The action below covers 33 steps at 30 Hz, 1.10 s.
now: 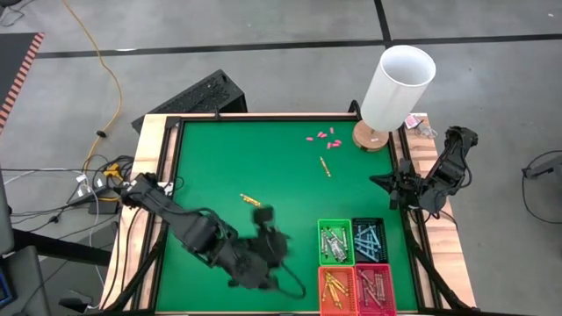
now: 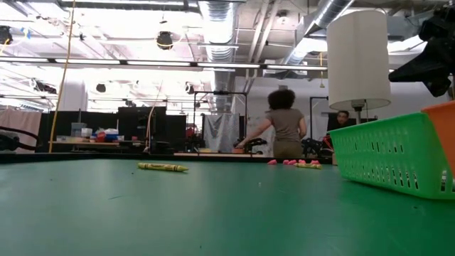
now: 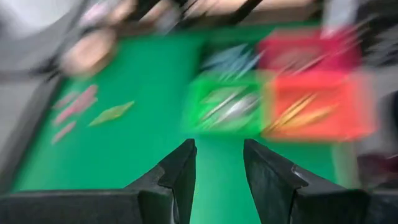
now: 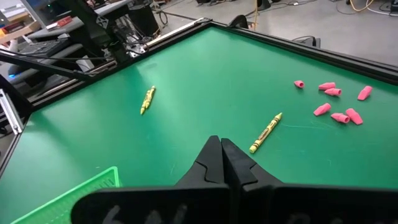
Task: Sort crayons
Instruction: Put the light green crayon into the orange bin
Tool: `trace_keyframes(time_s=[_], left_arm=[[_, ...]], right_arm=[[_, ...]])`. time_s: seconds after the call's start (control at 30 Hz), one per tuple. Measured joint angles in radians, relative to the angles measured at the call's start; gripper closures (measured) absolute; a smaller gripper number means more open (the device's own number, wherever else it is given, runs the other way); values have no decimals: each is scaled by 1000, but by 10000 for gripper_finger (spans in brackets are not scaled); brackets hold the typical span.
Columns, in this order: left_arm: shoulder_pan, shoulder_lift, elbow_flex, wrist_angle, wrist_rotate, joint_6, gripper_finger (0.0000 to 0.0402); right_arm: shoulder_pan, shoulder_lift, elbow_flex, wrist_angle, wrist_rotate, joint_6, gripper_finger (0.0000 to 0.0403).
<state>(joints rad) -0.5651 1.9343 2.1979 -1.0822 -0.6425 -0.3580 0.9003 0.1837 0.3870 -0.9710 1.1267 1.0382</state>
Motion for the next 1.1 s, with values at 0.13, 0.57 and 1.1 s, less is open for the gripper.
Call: trace_keyframes(time_s=[0.13,0.57,1.1], left_arm=[[-23,-2,-131,443,172,232,278],[-25,-98,-533,684,224,191,278],[128,-534,-1400,1363,83,-15,278]], right_arm=[[0,0,0,-1,0,0,403],[0,0,0,0,0,0,403],[0,0,0,0,1,0,403]])
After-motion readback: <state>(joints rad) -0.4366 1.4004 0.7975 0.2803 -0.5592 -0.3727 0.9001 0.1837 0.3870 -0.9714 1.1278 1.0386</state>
